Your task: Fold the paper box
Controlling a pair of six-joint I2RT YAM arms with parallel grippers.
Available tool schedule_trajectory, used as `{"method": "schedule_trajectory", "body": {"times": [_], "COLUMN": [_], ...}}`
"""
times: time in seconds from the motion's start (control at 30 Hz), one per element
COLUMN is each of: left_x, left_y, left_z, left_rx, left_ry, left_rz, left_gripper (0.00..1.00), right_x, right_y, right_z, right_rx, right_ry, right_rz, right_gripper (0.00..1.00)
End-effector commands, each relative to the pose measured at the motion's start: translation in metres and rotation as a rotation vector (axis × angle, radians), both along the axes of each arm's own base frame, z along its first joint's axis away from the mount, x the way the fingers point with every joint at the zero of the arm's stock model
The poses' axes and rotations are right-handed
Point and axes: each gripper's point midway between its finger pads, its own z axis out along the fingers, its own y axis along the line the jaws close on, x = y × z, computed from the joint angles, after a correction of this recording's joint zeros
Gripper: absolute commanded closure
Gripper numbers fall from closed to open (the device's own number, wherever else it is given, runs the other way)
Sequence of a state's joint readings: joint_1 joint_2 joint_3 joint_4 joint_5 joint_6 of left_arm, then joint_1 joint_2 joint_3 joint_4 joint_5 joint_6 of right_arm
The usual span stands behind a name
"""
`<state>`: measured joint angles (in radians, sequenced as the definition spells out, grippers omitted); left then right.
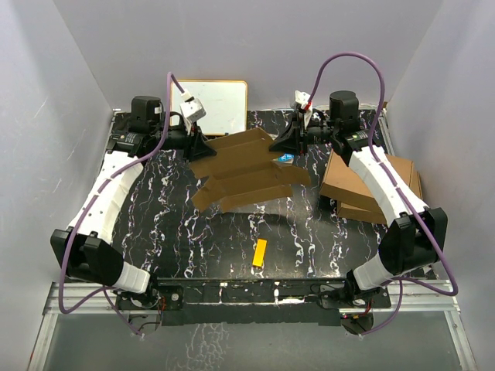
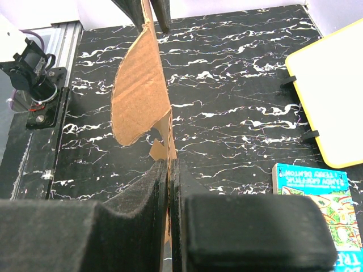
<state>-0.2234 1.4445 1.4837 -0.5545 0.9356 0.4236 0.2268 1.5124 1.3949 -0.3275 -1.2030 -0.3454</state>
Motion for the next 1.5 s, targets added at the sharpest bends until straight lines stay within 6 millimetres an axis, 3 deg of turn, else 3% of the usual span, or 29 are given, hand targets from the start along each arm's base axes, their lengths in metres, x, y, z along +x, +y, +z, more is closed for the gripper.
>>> {"method": "schedule_trajectory", "body": {"times": [0.0,0.17,0.4,0.53,0.7,0.8,0.93,1.0,1.17,1.23,1.47], "left_x": [-0.009,-0.014,-0.029,-0.042,-0.057,-0.068,-0.08,-0.083,-0.091,-0.093,-0.094], "left_y": [-0.003,-0.004,-0.004,-0.002,0.002,0.002,0.003,0.003,0.001,0.0,-0.002], "left_z": [0.012,0.014,0.019,0.027,0.032,0.036,0.044,0.048,0.053,0.053,0.052], "left_rx": [-0.032,-0.046,-0.08,-0.096,-0.121,-0.14,-0.16,-0.165,-0.184,-0.191,-0.207], "left_ry": [-0.04,-0.038,-0.086,-0.137,-0.186,-0.213,-0.249,-0.257,-0.249,-0.245,-0.229], "left_rz": [-0.055,-0.071,-0.091,-0.089,-0.076,-0.087,-0.105,-0.11,-0.146,-0.155,-0.173], "left_gripper": [0.8,1.0,1.0,1.0,1.0,1.0,1.0,1.0,1.0,1.0,1.0], "right_x": [-0.01,-0.01,-0.015,-0.02,-0.028,-0.025,-0.011,-0.008,-0.02,-0.03,-0.049], "right_y": [-0.002,-0.002,-0.004,-0.009,-0.029,-0.055,-0.086,-0.09,-0.083,-0.07,-0.044], "right_z": [0.024,0.023,0.024,0.019,0.018,0.022,0.033,0.035,0.041,0.044,0.029], "right_rx": [0.029,0.028,0.026,-0.009,-0.046,-0.034,-0.024,-0.043,-0.072,-0.075,-0.11], "right_ry": [-0.098,-0.098,-0.103,-0.122,-0.179,-0.175,-0.185,-0.211,-0.29,-0.328,-0.357], "right_rz": [0.026,0.024,0.023,0.004,-0.057,-0.11,-0.181,-0.186,-0.09,-0.035,0.056], "right_gripper": [0.92,0.92,0.91,0.7,0.35,0.28,0.28,0.31,0.47,0.53,0.56]}}
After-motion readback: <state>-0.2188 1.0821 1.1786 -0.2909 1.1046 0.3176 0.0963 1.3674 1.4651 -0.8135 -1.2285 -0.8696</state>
